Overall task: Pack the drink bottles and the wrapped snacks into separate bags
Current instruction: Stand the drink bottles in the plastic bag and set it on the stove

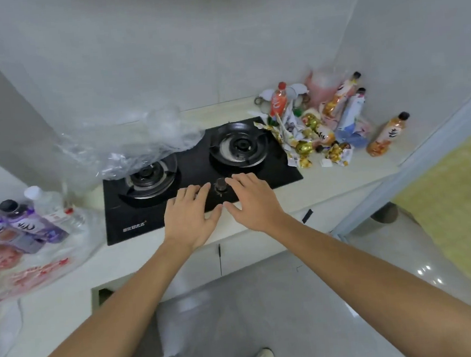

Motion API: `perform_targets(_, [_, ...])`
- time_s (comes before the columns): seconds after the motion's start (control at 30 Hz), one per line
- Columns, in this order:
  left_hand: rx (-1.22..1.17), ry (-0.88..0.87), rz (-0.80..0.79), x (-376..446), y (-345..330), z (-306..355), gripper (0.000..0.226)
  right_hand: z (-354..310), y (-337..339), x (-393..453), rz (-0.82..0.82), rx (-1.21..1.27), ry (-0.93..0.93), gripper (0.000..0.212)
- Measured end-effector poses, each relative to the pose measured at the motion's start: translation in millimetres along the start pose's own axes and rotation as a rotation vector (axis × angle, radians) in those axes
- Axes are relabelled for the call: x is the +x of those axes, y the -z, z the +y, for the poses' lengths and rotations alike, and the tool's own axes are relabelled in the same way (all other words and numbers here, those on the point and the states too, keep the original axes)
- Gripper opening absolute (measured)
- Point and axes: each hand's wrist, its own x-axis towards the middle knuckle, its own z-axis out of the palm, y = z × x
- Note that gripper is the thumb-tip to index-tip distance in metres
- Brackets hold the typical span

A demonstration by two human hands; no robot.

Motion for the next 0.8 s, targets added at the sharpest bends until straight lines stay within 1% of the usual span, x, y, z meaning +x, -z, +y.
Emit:
perform_targets(0.2, [-0.011,-0.12,-0.014,62.4,-11.8,94.6,0.078,100.1,34.5,-26.2,0.058,-0.011,-0.155,0.063])
perform_targets(0.33, [-0.013,-0.184,-0.004,104.3,-27.0,133.6,0.069,159.3,45.1,-26.2,0.058,-0.02,-0.258,0.063])
perform_targets(0.43, [-0.025,-0.226,-0.006,145.1,-43.5,164.3,0.068,209.7,51.1,-18.8,0.071,-0.041,-0.317,0.059])
perform_targets(0.57, [-0.057,-0.298,-0.014,210.8,-72.3,207.2,0.067,284.3,56.7,1.8,0.088,-0.058,-0.401,0.061])
perform_targets(0.63, [-0.07,-0.325,-0.045,246.2,-87.6,230.5,0.067,323.3,60.9,11.7,0.085,-0.061,-0.455,0.059])
perform_targets(0.8, [-0.153,-0.413,-0.06,322.3,-111.8,288.5,0.058,411.5,80.3,26.6,0.131,-0.108,-0.559,0.053])
